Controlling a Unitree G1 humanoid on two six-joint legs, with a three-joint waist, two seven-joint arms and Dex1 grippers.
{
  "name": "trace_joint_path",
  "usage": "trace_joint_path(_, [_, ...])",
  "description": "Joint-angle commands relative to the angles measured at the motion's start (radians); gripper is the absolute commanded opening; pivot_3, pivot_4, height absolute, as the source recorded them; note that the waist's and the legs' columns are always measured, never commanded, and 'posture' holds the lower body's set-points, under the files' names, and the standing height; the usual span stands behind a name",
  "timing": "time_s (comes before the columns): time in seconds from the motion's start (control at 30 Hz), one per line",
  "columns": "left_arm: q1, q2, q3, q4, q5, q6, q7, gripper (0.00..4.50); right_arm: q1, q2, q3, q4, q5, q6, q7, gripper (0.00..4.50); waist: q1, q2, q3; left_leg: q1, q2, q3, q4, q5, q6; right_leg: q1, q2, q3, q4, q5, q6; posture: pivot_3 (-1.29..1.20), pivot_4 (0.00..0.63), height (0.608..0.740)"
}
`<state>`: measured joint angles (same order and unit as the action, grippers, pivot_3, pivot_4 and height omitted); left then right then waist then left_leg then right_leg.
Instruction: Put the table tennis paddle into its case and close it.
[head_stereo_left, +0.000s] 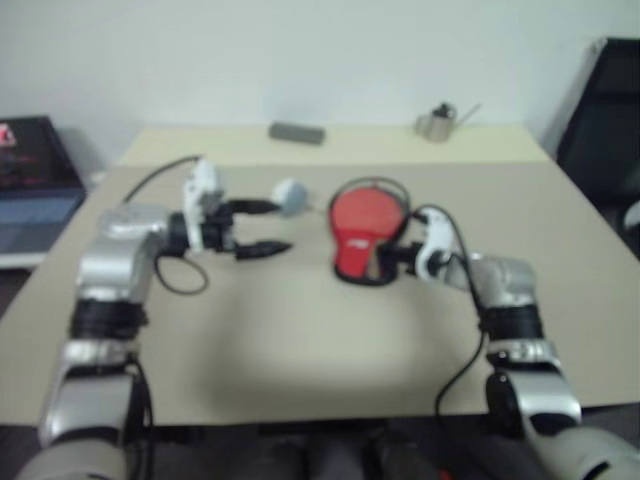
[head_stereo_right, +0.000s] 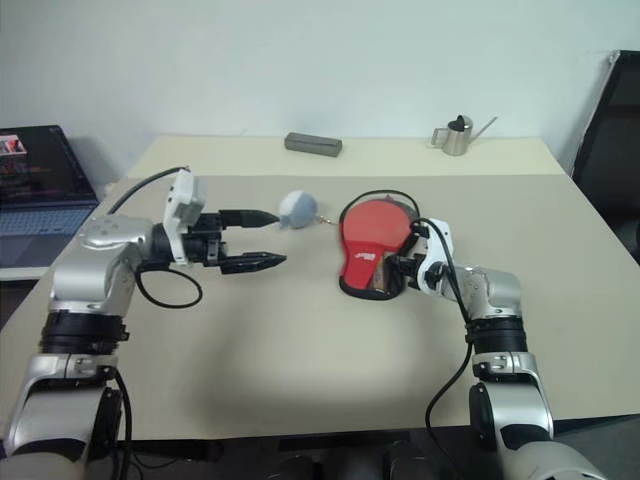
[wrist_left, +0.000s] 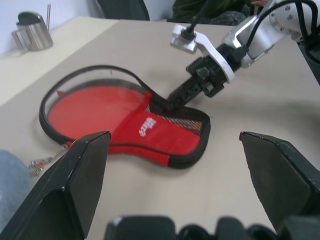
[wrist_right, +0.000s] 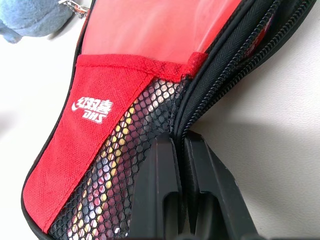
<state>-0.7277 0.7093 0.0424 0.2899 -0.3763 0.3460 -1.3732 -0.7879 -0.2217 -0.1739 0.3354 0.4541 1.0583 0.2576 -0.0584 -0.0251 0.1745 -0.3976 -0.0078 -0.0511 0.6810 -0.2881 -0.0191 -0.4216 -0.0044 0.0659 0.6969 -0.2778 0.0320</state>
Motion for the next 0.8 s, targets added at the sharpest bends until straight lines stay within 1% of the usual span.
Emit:
trace_joint_path(0.03, [0.038,0.034,0.019,-0.094,-0.033,0.018,-0.011,4.50,0.016,-0.023,-0.013,-0.065,0.012,0.058,-0.001,0.05,0.000,0.000,0.000,0.000,0.000,0.000,0.000,0.000,0.000,0.000,0.000,0.000,0.000,0.000,0.000,0.00,0.150,0.740])
trace_joint_path(0.2, [0.104,0.048,0.022,-0.177,-0.058,0.056,0.004,4.50,0.043,-0.049,-0.026,-0.150,0.026,0.144,-0.004,0.05,0.005,0.000,0.000,-0.001,0.000,-0.002,-0.001,0.000,0.000,0.000,-0.001,0.001,-0.001,0.000,0.000,0.00,0.150,0.740])
trace_joint_path(0.57, [0.198,0.055,0.017,-0.362,-0.128,0.153,0.036,4.50,0.185,-0.056,-0.076,-0.464,0.083,0.390,-0.024,0.05,0.007,0.000,0.000,-0.001,0.000,-0.002,-0.001,0.000,0.000,0.000,-0.001,0.001,-0.003,0.000,0.000,0.00,0.150,0.740])
trace_joint_path(0.8, [0.305,0.129,0.012,-0.454,-0.143,0.153,-0.012,4.50,0.305,-0.004,-0.123,-0.667,0.103,0.535,-0.042,0.05,0.004,0.000,0.000,-0.001,0.000,-0.002,-0.002,0.000,0.000,0.001,-0.001,0.002,-0.004,0.000,0.000,0.00,0.150,0.740])
